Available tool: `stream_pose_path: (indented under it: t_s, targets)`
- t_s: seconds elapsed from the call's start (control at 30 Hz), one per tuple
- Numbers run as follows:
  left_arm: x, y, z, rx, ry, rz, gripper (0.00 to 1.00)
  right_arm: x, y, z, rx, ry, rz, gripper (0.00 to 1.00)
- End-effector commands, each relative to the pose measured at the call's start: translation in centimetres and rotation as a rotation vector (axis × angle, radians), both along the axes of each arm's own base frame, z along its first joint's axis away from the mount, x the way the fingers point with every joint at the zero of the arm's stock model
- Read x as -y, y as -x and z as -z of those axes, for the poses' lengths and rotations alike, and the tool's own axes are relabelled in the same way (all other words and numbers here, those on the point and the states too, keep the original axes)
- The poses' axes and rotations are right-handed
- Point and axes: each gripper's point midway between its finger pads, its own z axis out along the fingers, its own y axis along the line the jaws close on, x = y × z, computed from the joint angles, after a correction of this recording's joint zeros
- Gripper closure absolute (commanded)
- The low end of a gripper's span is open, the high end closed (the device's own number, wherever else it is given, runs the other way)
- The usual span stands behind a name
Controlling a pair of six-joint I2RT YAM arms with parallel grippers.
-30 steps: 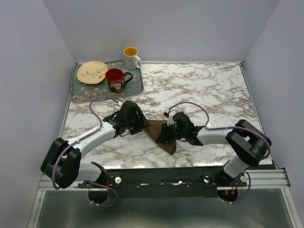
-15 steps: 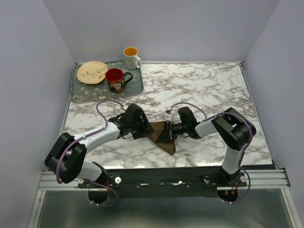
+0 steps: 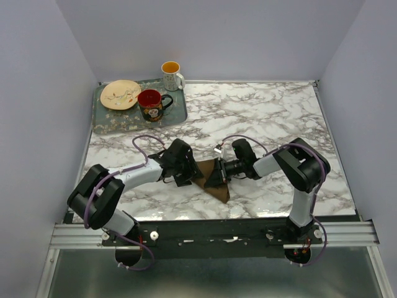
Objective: Fold the napkin, place the utensils inside, and roll it up
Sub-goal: Roll the napkin with the utensil
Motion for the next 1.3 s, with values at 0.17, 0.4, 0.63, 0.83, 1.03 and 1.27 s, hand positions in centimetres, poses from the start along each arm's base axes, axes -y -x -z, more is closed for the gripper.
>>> stream_pose_path:
  t_s: [0.17,0.4,0.63,0.83,1.03,1.27]
  targets:
    - [-0.1,0.1,3.5,-0.081,-0.054,-0.032,0.35,2.4,1.9,3.9,-0.128,0.202,-0.004,0.97]
    - [-1.6,0.6,4.1,-0.089,-0.067,-0.074,0.68,4.1,-0.3,2.7,0.049,0.373,-0.001,0.74]
    - [-1.3,0.6,4.1,-0.101,-0.056,-0.070,0.81,4.4,-1.7,-1.3,0.230,0.508,0.024,0.51]
    - [-1.3,0.3,3.4,-0.083,-0.054,-0.068,0.82,3.8,-1.7,-4.7,0.519,0.681,0.098,0.38]
    - [-1.1,0.2,3.3,-0.087,-0.045,-0.068,0.82,1.9,-0.9,-4.7,0.633,0.733,0.102,0.39]
    - [-1.0,0.0,2.8,-0.079,-0.041,-0.067,0.83,0.2,-0.7,-2.9,0.684,0.774,0.078,0.46]
